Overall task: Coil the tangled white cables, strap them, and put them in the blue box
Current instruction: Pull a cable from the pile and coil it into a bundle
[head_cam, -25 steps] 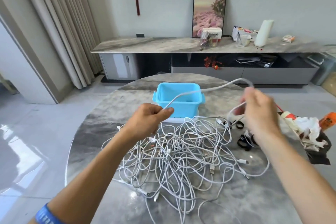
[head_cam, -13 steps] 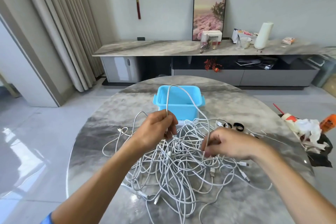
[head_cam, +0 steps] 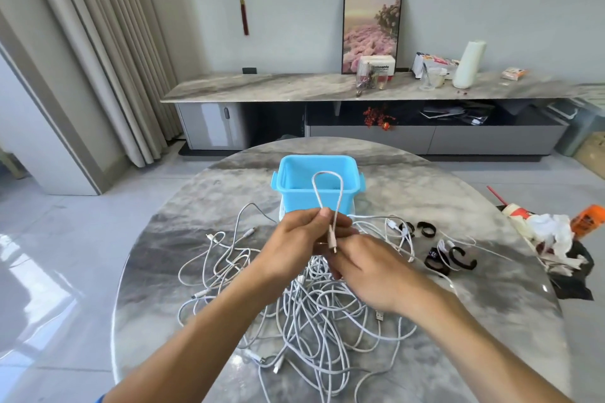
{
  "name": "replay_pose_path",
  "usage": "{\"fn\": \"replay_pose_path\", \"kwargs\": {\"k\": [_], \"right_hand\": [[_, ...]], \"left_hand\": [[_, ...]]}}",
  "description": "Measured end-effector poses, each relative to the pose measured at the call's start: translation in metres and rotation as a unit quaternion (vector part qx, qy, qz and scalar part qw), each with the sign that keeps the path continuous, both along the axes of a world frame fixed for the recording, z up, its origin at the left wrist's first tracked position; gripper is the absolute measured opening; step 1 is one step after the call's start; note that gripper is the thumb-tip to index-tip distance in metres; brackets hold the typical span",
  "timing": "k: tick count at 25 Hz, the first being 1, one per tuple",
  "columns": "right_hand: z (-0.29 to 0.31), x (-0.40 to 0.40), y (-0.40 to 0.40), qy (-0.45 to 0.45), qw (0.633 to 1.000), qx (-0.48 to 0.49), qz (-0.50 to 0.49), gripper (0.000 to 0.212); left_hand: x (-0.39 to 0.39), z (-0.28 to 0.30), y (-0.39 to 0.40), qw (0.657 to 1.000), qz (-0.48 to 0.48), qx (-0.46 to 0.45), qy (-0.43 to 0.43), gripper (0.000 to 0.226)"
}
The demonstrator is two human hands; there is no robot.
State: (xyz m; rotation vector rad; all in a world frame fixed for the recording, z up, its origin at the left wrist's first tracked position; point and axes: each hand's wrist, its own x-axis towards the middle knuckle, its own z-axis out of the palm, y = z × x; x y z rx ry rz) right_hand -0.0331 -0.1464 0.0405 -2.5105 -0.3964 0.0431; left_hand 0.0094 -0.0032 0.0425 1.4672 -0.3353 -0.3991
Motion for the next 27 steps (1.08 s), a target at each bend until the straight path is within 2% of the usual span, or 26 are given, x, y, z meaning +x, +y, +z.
{"fn": "replay_pose_path", "kwargs": {"k": [2,3,5,6,7,8,9,10,12,13,14,16,21,22,23,24,25,26,27], "right_hand": [[0.001,0.002,0.003,0.024,0.999,-0.004,0.028,0.032],[0.004,0.002,-0.001,0.080,0.996,0.019,0.034,0.026],[0.016,0.002,-0.017,0.235,0.966,0.102,0.037,0.009],[0.023,0.004,-0.030,0.275,0.952,0.130,0.015,0.014],[0.029,0.005,-0.043,0.276,0.949,0.153,-0.023,0.020],[0.032,0.008,-0.053,0.238,0.954,0.170,-0.068,0.024],[0.033,0.011,-0.059,0.192,0.948,0.225,-0.116,0.030],[0.031,0.013,-0.061,0.166,0.923,0.318,-0.141,0.036],[0.026,0.015,-0.053,0.183,0.817,0.534,-0.123,0.051],[0.022,0.017,-0.046,0.196,0.773,0.595,-0.098,0.052],[0.019,0.018,-0.042,0.200,0.757,0.617,-0.079,0.050],[0.016,0.021,-0.038,0.193,0.750,0.630,-0.055,0.041],[0.013,0.019,-0.030,0.145,0.722,0.675,-0.053,0.020],[0.010,0.021,-0.028,0.120,0.731,0.670,-0.055,0.019],[0.008,0.022,-0.028,0.095,0.757,0.644,-0.054,0.021],[0.006,0.022,-0.031,0.079,0.806,0.585,-0.047,0.026],[0.001,0.023,-0.034,0.082,0.871,0.483,-0.033,0.033],[-0.004,0.022,-0.038,0.104,0.934,0.342,-0.013,0.040],[-0.011,0.022,-0.040,0.126,0.975,0.184,0.005,0.041]], "left_hand": [[-0.003,0.000,-0.002,1.000,-0.014,-0.008,0.006,0.036],[-0.003,-0.001,-0.002,1.000,-0.010,-0.016,0.011,0.036],[-0.001,-0.004,-0.002,0.999,-0.001,-0.040,0.015,0.034],[0.001,-0.004,-0.002,0.999,0.004,-0.048,0.010,0.033],[0.002,-0.004,-0.002,0.998,0.010,-0.055,0.006,0.033],[0.003,-0.004,-0.002,0.998,0.008,-0.061,0.009,0.033],[0.002,-0.003,-0.002,0.998,-0.005,-0.065,0.017,0.033],[0.001,-0.003,-0.002,0.997,-0.028,-0.061,0.025,0.033],[-0.002,-0.005,-0.004,0.997,-0.074,-0.026,0.025,0.032],[-0.004,-0.007,-0.004,0.996,-0.090,-0.004,0.017,0.032],[-0.006,-0.008,-0.006,0.995,-0.101,0.014,0.007,0.030],[-0.007,-0.008,-0.007,0.994,-0.109,0.017,-0.002,0.028],[-0.006,0.007,-0.004,0.995,-0.095,-0.002,0.034,0.037],[-0.007,0.008,-0.003,0.996,-0.088,0.007,0.027,0.035],[-0.008,0.009,-0.003,0.997,-0.076,0.012,0.020,0.033],[-0.007,0.008,-0.001,0.998,-0.056,0.007,0.016,0.032],[-0.004,0.008,0.001,0.999,-0.032,-0.011,0.018,0.033],[-0.001,0.007,0.005,0.999,-0.007,-0.036,0.018,0.033],[0.003,0.007,0.011,0.998,0.016,-0.061,0.018,0.033]]}}
